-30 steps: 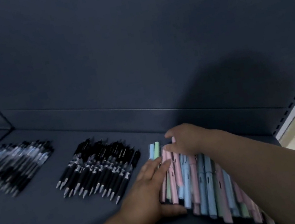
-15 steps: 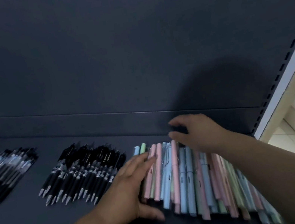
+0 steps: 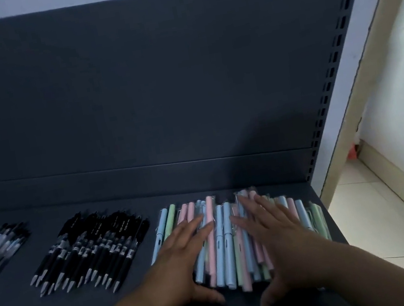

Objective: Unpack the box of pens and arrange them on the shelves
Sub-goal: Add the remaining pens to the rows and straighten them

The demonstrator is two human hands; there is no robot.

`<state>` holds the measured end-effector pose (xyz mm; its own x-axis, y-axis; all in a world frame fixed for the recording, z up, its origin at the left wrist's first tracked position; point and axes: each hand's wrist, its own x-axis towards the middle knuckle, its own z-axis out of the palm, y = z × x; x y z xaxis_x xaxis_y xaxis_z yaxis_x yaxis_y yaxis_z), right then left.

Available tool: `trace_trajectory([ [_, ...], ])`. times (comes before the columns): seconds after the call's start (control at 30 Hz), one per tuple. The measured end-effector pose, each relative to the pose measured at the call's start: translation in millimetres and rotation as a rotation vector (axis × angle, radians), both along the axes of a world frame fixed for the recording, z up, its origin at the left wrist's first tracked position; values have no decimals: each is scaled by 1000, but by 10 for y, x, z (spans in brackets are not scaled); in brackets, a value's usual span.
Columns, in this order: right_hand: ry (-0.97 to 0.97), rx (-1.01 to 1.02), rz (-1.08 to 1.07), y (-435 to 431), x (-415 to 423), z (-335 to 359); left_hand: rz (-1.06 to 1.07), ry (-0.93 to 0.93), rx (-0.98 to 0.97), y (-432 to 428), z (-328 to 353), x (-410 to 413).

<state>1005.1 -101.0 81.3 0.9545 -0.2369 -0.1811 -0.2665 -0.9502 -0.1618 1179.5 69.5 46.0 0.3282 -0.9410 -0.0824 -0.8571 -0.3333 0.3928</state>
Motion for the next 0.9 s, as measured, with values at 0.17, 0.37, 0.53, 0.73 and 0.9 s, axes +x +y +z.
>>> trace_trajectory([
  [0.17,-49,-3,-58,116,-37,-60,11,-31,-10,-15,-22,-69],
  [0.37,-108,30,-135,124,-15,-108,54,-18,-66,-27,-45,-105],
  [0.53,-121,33,-148,136,-16,-149,60,-65,-84,-11,-39,-126],
  [0.73,-123,49,-167,133,-1,-170,69,-75,-59,-13,-76,-106],
  [0.9,-204,83,-176,121,115,13,44,-121,-17,25,0,-89],
])
